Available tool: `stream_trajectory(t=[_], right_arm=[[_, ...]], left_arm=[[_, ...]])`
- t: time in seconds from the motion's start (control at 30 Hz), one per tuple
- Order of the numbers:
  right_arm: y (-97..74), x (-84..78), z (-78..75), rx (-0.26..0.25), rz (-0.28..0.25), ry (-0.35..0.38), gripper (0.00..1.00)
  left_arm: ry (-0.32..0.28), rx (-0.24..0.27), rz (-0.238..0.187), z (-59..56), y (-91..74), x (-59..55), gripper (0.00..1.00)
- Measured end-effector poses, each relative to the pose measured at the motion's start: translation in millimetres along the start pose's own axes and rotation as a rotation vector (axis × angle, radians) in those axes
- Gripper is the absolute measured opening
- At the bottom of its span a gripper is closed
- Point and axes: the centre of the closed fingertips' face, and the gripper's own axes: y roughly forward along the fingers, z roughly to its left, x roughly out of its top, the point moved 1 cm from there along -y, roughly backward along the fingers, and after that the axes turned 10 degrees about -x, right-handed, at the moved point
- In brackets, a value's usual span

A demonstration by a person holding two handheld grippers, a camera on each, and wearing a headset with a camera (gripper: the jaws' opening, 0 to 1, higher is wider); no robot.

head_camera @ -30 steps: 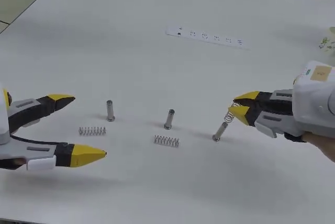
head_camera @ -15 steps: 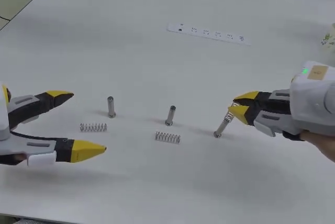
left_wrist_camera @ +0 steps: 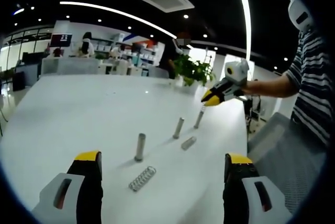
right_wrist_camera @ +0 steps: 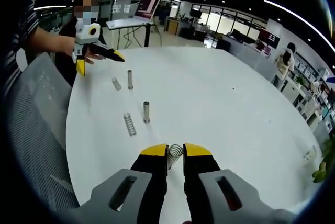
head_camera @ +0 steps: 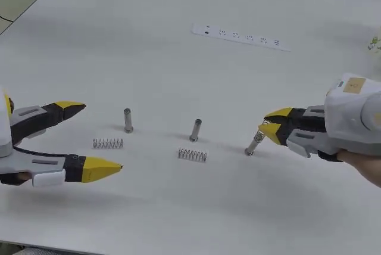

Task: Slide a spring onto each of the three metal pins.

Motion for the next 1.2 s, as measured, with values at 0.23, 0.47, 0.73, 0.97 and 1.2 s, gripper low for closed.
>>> stream_trajectory(t=[0.23,0.47,0.73,0.97,1.2], right_arm=[[11.4,-13.2,2.2,0.014,0.048,0.022,0.08],[16.9,-20.0,6.7,0.027,0.07,0.016,0.08],[23.2,-28.2,7.8,0.038,0.096,0.01,0.08],[24.2,-31.0,7.7,0.035,0.102,-0.004,0.08],[22.9,-29.5,7.3,0.03,0.104,0.0,0.08]], left_arm=[[-0.003,-0.005,-0.006,-1.8,1.8,1.2,0.95],[-0.001,-0.003,-0.004,-1.0,1.0,0.8,0.95],[-0.003,0.0,-0.007,-0.2,-0.4,1.0,0.94],[-0.003,-0.002,-0.002,-0.7,-0.1,-0.3,0.94],[-0.002,0.004,-0.005,-0.1,-0.2,0.6,0.95]])
